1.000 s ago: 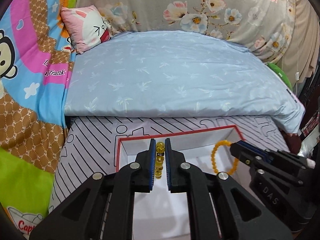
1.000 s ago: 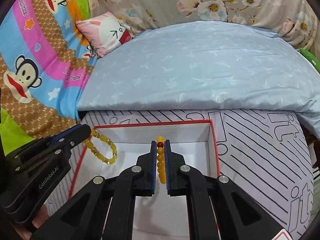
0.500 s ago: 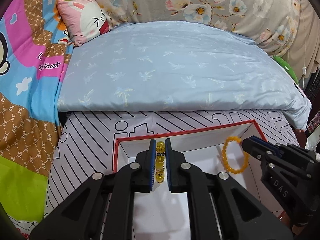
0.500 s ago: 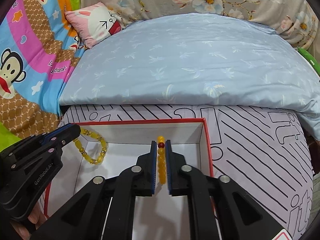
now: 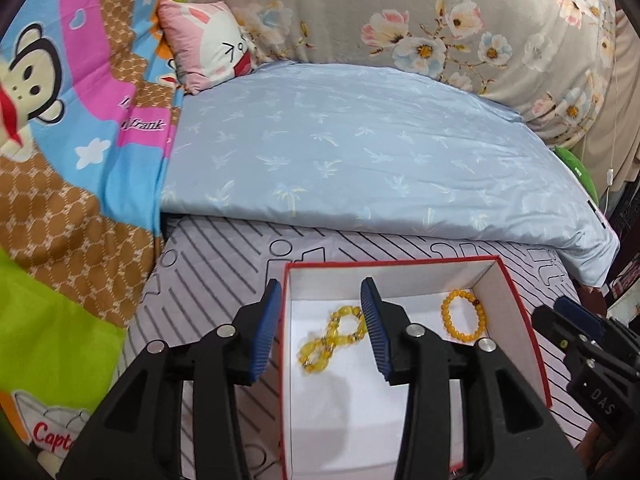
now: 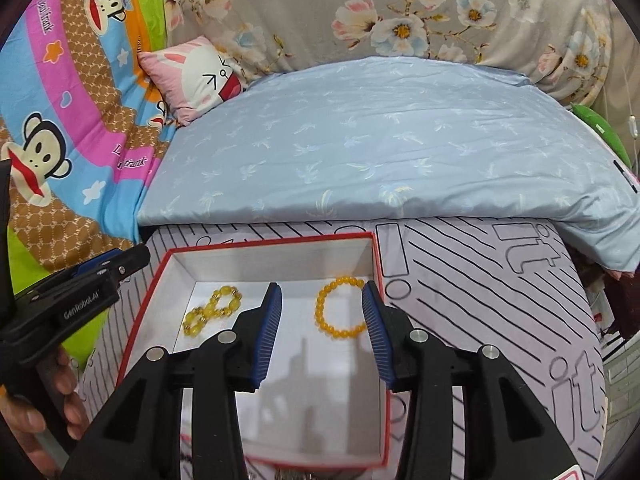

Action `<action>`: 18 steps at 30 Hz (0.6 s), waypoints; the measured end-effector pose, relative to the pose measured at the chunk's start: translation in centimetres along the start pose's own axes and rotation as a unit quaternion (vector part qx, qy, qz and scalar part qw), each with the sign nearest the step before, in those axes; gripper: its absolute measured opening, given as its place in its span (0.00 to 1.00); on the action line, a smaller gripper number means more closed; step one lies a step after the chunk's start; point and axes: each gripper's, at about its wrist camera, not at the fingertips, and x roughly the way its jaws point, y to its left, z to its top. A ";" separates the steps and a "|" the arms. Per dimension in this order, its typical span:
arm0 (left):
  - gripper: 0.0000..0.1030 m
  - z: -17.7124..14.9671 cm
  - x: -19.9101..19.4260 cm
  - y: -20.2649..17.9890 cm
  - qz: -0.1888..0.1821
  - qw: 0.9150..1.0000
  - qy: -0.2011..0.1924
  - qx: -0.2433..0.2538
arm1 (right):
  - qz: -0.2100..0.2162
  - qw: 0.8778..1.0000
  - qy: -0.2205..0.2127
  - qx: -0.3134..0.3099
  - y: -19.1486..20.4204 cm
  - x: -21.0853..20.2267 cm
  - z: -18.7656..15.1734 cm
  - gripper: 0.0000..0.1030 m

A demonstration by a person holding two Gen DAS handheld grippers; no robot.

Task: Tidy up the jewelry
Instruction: 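Move the left gripper to the gold bangle and close on it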

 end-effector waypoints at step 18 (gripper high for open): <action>0.41 -14.6 -9.6 1.8 0.029 0.999 0.036 0.023 | 0.002 1.000 0.025 -0.009 0.8 -10.0 -13.4 0.41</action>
